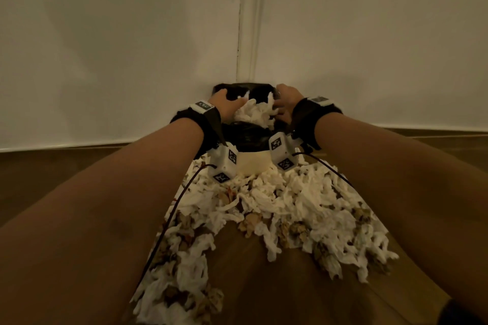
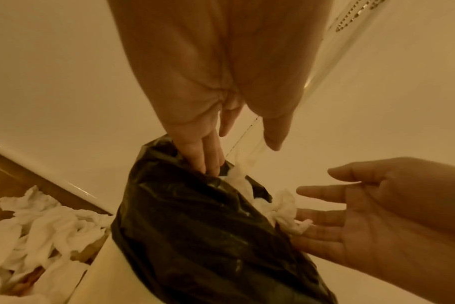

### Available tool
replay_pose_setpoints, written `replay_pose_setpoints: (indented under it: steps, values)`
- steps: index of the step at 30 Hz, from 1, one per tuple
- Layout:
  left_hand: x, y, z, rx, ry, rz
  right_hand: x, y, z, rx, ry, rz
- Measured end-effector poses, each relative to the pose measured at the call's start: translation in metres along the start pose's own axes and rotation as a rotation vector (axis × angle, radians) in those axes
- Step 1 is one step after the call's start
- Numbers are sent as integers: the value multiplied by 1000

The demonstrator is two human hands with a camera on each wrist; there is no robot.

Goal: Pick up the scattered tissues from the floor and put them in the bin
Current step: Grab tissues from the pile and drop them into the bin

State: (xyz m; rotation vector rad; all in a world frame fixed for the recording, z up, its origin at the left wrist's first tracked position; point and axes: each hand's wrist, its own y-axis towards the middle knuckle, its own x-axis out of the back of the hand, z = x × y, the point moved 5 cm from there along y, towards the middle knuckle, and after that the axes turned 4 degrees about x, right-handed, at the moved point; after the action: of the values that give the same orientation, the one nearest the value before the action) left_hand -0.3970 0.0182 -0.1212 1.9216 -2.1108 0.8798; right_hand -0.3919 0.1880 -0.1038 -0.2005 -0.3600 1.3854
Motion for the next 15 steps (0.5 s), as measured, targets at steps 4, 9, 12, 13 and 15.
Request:
replay_pose_setpoints:
  steps: [4, 9, 12, 13, 15]
  values:
    - [1, -6, 1, -68, 33, -55, 14, -3, 2, 258, -392, -71]
    - [9, -46, -4, -289, -186, -314, 36, -25, -15, 431, -370, -297]
    - [-12, -70, 11, -298, -313, -322, 53, -43, -41, 396, -300, -388]
    - [-25, -77, 20, -284, -311, -291, 60, -48, -56, 353, -282, -407]
    - [-53, -88, 40, -253, -219, -214, 71, -60, -91, 259, -256, -414]
